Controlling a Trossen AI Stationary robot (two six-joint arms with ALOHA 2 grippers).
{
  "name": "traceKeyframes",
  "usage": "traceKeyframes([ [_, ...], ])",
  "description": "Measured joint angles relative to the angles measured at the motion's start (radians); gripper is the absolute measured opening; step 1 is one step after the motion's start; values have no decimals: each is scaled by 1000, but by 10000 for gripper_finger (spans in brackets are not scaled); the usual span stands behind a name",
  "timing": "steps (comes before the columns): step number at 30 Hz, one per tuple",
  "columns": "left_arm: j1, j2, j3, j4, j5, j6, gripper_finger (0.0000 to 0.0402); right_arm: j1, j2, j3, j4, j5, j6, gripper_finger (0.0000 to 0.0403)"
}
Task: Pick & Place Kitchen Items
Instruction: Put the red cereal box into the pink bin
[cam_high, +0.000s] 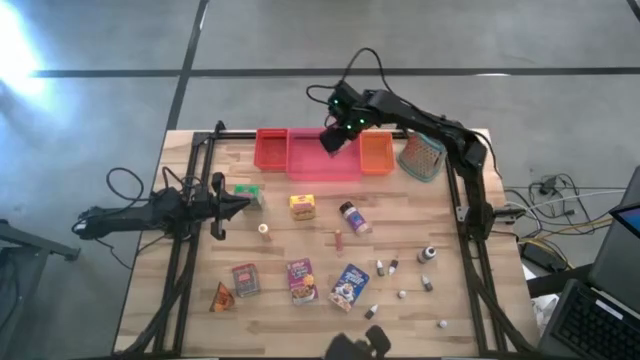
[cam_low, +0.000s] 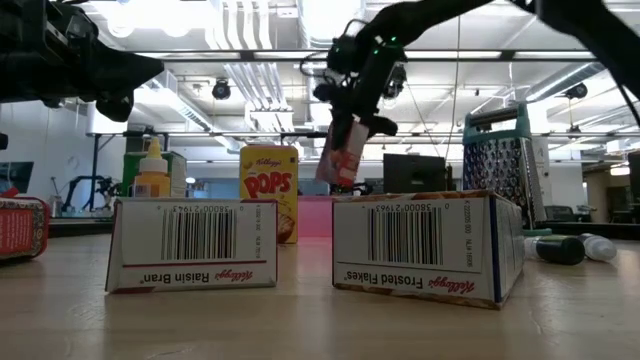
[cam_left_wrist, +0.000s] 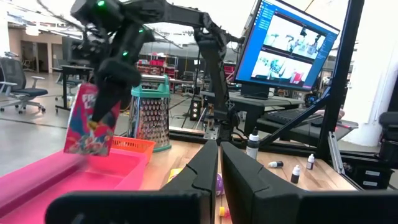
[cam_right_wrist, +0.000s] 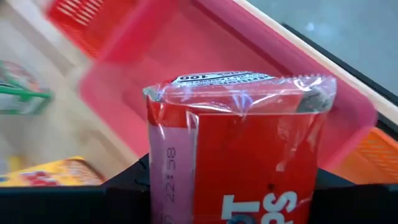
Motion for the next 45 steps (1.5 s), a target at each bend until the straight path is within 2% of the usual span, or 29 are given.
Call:
traceKeyframes([
  [5, 0, 0, 0, 0, 0, 0, 26, -30, 96, 108, -77, 6, -45, 171],
  [10, 0, 0, 0, 0, 0, 0, 26, -48, 148, 154, -90, 21, -73, 154],
  [13, 0, 0, 0, 0, 0, 0, 26, -57, 163, 155, -112, 24, -86, 153],
  [20, 0, 0, 0, 0, 0, 0, 26, -88, 169, 133, -114, 27, -92, 178],
  [25, 0, 0, 0, 0, 0, 0, 26, -95, 182, 132, -109, 77, -92, 169],
  [31, 0, 0, 0, 0, 0, 0, 26, -98, 208, 131, -107, 79, -96, 153],
  [40, 0, 0, 0, 0, 0, 0, 26, -112, 228, 131, -101, 81, -87, 179],
  [45, 0, 0, 0, 0, 0, 0, 26, -121, 228, 131, -101, 85, -68, 176],
])
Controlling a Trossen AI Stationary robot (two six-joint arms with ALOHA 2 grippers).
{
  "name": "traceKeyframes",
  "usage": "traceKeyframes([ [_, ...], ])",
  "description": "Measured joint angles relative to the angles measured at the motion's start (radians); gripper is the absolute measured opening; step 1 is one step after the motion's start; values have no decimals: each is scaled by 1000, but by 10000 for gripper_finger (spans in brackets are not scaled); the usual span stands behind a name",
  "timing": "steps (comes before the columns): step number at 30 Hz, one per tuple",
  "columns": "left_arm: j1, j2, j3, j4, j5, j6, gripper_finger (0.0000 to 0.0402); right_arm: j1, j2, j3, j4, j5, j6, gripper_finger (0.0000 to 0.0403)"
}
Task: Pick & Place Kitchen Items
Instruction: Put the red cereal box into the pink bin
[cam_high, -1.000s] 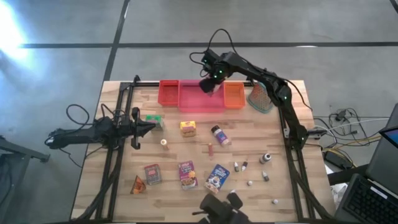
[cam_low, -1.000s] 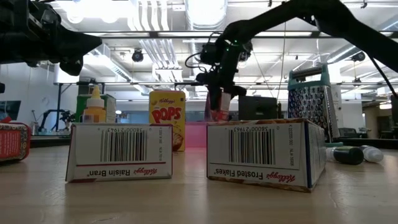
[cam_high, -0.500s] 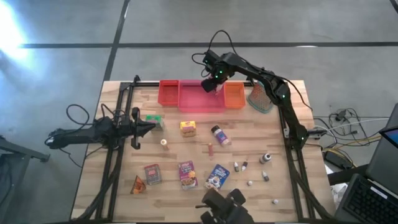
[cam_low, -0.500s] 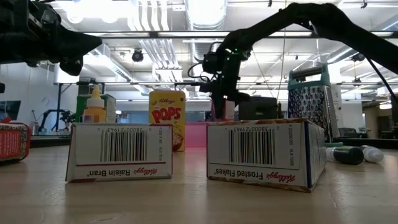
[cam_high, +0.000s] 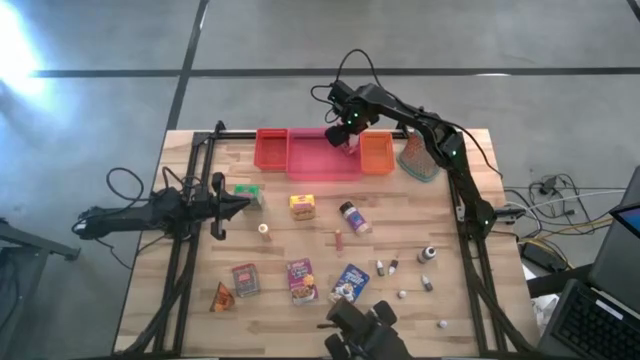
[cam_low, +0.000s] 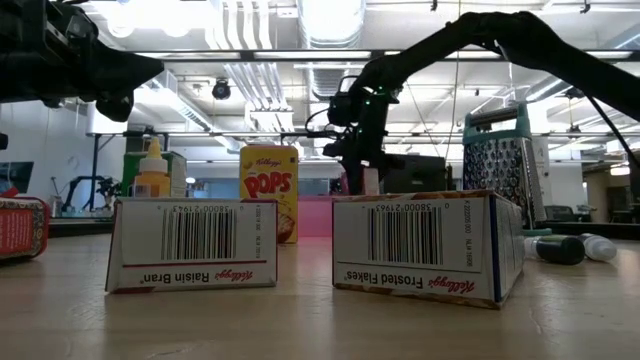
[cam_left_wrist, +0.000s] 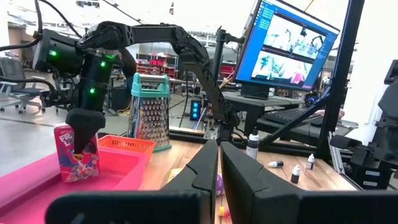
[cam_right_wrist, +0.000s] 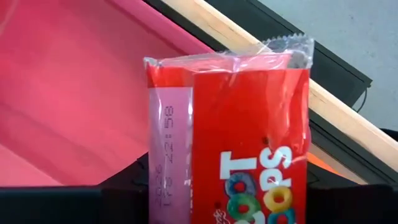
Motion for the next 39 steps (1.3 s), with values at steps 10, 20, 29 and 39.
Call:
traceKeyframes([
  [10, 0, 0, 0, 0, 0, 0, 26, 1, 0, -28, 22, 2, -2, 159],
  [20, 0, 0, 0, 0, 0, 0, 26, 1, -1, -46, 33, -2, -28, 218],
  [29, 0, 0, 0, 0, 0, 0, 26, 1, -4, -13, 30, -5, -33, 267],
  [39, 0, 0, 0, 0, 0, 0, 26, 1, -21, 114, -95, -5, -56, 289],
])
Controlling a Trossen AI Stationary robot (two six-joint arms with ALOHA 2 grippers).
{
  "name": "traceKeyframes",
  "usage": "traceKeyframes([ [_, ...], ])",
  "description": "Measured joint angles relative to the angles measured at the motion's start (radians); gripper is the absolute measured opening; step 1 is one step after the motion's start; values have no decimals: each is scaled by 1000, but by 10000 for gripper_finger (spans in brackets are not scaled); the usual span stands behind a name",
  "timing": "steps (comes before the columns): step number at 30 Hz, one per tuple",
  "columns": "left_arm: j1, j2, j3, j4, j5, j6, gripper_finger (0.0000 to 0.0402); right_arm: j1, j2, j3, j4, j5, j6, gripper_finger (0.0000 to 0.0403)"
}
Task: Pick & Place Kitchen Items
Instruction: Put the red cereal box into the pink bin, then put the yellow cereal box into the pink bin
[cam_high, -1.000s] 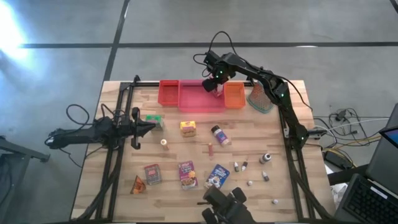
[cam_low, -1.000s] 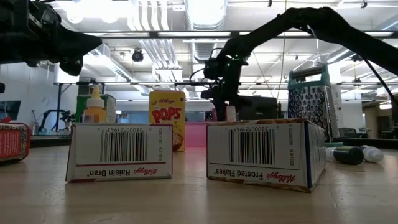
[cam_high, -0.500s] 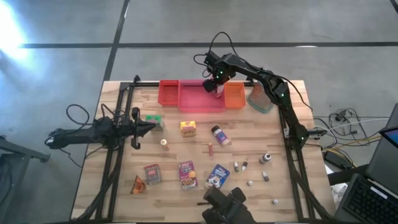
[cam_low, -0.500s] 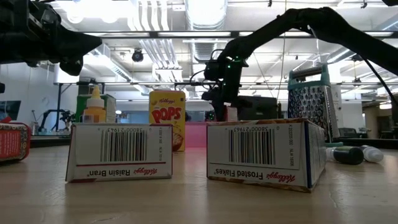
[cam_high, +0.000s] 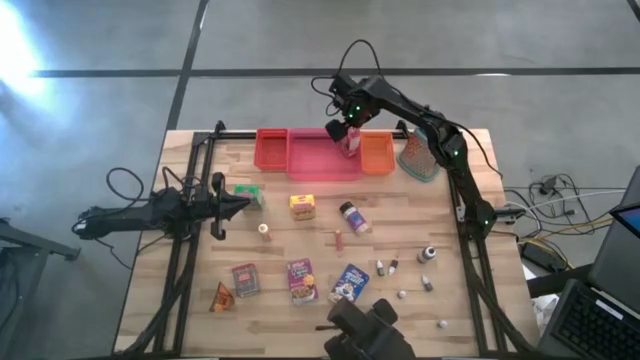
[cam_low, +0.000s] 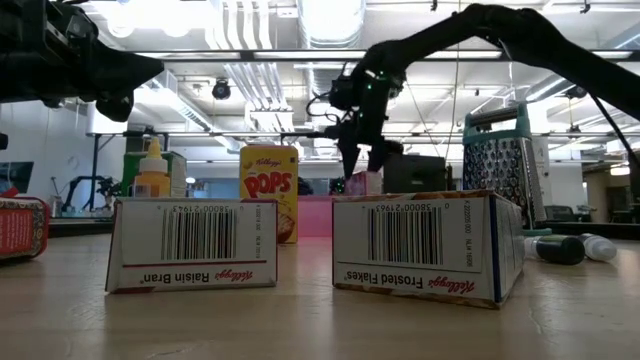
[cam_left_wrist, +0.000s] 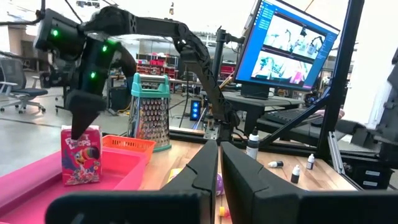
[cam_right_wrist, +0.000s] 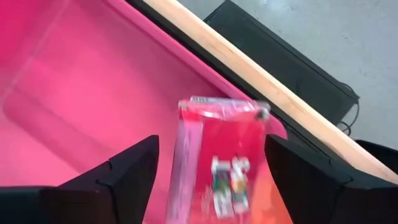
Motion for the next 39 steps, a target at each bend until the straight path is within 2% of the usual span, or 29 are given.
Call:
traceKeyframes([
  [6, 0, 0, 0, 0, 0, 0, 26, 14, -36, 100, -143, 1, 0, 286],
  [12, 0, 0, 0, 0, 0, 0, 26, 68, -110, 116, -172, 0, 43, 253],
  [16, 0, 0, 0, 0, 0, 0, 26, 134, -149, 116, -167, 0, 47, 223],
  [22, 0, 0, 0, 0, 0, 0, 26, 255, -183, 116, -178, 1, -83, 171],
  [26, 0, 0, 0, 0, 0, 0, 26, 343, -203, 114, -207, 108, -156, 128],
  [29, 0, 0, 0, -1, 0, 0, 26, 400, -225, 112, -236, 167, -160, 93],
  [35, 0, 0, 0, -9, 0, 0, 26, 473, -287, 111, -230, 172, -149, 32],
  [39, 0, 0, 0, -17, 0, 0, 26, 499, -335, 96, -224, 177, -102, 11],
])
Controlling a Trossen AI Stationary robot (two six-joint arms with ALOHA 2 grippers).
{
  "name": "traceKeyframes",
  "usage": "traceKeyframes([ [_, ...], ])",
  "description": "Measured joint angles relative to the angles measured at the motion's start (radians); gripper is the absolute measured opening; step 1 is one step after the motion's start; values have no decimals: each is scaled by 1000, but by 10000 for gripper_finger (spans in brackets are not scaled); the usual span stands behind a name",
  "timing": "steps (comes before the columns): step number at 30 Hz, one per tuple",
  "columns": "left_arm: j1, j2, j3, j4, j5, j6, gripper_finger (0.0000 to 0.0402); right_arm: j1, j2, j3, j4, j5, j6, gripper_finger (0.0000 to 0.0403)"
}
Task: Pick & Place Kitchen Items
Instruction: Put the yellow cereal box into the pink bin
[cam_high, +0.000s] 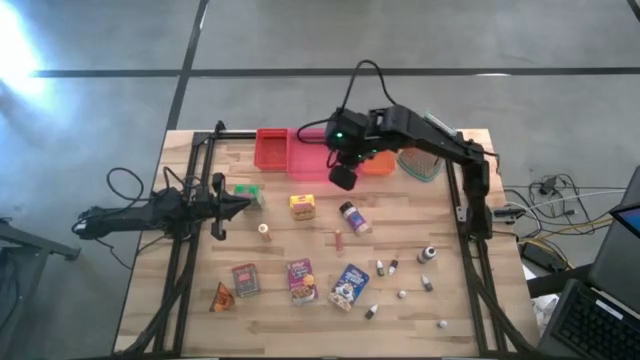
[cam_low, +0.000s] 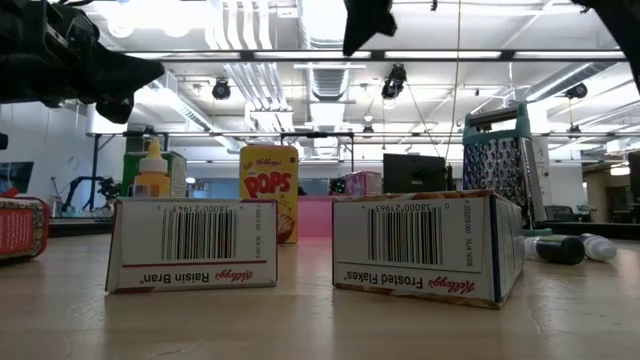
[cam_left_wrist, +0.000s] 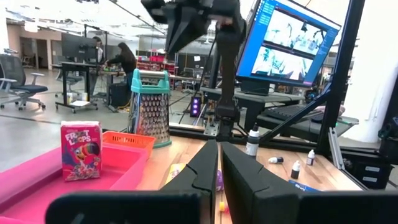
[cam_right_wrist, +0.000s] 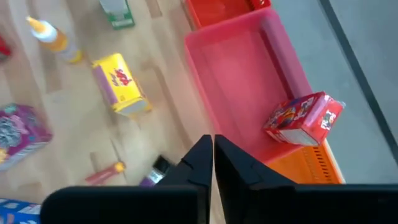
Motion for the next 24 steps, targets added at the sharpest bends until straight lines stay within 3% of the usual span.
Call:
traceKeyframes([
  [4, 0, 0, 0, 0, 0, 0, 26, 34, -76, -71, 29, 25, 57, 13],
  [8, 0, 0, 0, -2, 0, 0, 26, 84, -169, -225, 87, 120, 125, 9],
  [15, 0, 0, 0, -6, 0, 0, 26, 141, -409, -658, 283, 137, 191, 8],
  [24, 0, 0, 0, -8, 0, 0, 26, 141, -845, -1147, 511, 129, 184, 8],
])
